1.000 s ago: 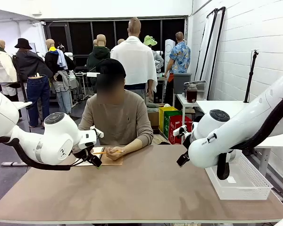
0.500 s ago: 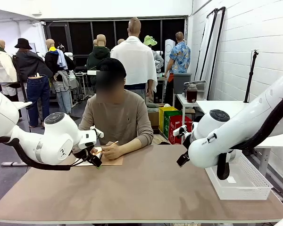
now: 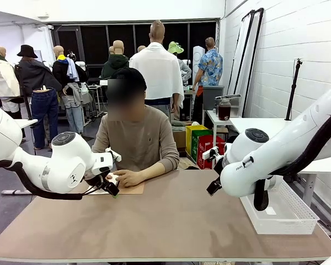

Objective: Sort the paper based on its condition.
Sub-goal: If a person hands you a paper, place it in the Organizing basket , and if it's crumpled, put it in the Trash can.

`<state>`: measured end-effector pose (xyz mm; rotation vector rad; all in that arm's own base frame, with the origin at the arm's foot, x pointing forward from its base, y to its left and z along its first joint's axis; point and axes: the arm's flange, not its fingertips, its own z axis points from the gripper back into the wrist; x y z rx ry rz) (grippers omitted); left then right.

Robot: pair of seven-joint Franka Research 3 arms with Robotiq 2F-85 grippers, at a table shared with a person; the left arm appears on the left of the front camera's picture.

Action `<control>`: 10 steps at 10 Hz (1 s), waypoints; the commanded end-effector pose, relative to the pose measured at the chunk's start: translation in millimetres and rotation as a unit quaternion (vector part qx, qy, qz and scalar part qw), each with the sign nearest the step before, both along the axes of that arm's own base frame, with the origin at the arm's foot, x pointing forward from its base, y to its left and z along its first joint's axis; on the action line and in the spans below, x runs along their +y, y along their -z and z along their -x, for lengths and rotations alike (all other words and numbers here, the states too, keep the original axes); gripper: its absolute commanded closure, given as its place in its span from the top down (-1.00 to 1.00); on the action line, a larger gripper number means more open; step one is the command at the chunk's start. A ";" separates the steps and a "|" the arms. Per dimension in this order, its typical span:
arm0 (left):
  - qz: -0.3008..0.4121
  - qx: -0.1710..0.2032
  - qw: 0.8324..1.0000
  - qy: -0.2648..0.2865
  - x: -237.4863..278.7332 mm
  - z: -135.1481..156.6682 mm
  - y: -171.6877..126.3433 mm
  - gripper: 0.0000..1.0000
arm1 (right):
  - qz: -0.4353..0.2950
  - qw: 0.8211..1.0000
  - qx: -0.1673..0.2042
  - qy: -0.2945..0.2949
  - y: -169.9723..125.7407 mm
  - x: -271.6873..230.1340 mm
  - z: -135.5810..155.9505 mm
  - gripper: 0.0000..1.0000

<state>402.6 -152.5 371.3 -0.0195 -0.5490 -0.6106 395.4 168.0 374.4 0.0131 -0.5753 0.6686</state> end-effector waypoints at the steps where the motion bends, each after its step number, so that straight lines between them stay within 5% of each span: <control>1: 0.004 -0.007 1.000 0.003 0.9 5.4 -7.1 1.00 | -0.002 1.000 -0.016 0.016 -13.3 -3.1 9.5 1.00; 10: 0.003 -0.063 0.998 -0.010 -12.6 47.6 -111.4 1.00 | -0.010 0.997 -0.063 -0.039 -93.7 -0.5 53.8 1.00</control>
